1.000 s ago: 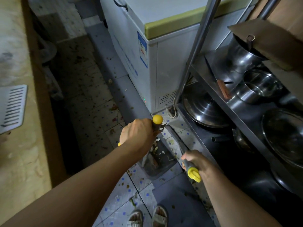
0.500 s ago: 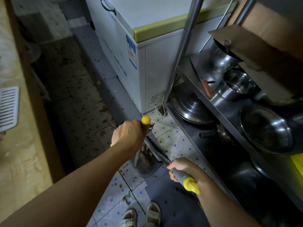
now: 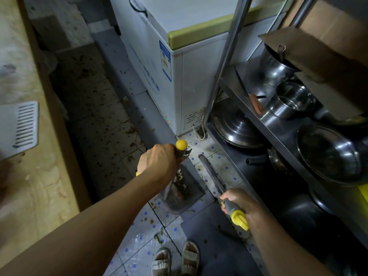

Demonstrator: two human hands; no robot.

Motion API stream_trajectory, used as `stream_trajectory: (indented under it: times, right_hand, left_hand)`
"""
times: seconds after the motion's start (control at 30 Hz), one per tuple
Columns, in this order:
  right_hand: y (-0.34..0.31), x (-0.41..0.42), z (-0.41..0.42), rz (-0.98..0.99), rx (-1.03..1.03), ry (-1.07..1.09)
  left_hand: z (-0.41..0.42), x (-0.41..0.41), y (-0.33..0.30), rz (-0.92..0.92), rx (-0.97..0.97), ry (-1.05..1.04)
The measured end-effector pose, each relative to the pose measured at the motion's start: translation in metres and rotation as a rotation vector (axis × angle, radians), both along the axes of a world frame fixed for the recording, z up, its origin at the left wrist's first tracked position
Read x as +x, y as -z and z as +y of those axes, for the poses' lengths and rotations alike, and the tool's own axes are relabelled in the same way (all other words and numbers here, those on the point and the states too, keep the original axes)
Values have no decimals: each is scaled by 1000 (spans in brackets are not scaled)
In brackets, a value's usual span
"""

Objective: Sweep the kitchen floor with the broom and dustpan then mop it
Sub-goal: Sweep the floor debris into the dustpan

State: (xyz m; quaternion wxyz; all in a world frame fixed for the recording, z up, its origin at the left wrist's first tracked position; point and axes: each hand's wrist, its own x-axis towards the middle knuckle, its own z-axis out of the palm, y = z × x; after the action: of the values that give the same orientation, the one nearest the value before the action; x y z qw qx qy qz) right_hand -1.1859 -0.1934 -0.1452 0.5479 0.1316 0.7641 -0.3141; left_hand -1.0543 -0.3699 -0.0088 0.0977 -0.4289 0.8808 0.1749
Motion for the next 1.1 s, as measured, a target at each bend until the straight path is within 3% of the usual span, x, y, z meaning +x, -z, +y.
stream_trajectory:
  times: [0.4,0.7,1.1]
  right_hand:
    - [17,-4,-26,-183,80,49]
    - [24,-22,-42,0,82,-161]
    - [21,-58,-34,27,98,-115]
  left_hand:
    - [-11,-4,-4,-26,-24,31]
    - [-13,-11,-5,-19,-26,37]
    - [-3,-41,5,-7,-19,26]
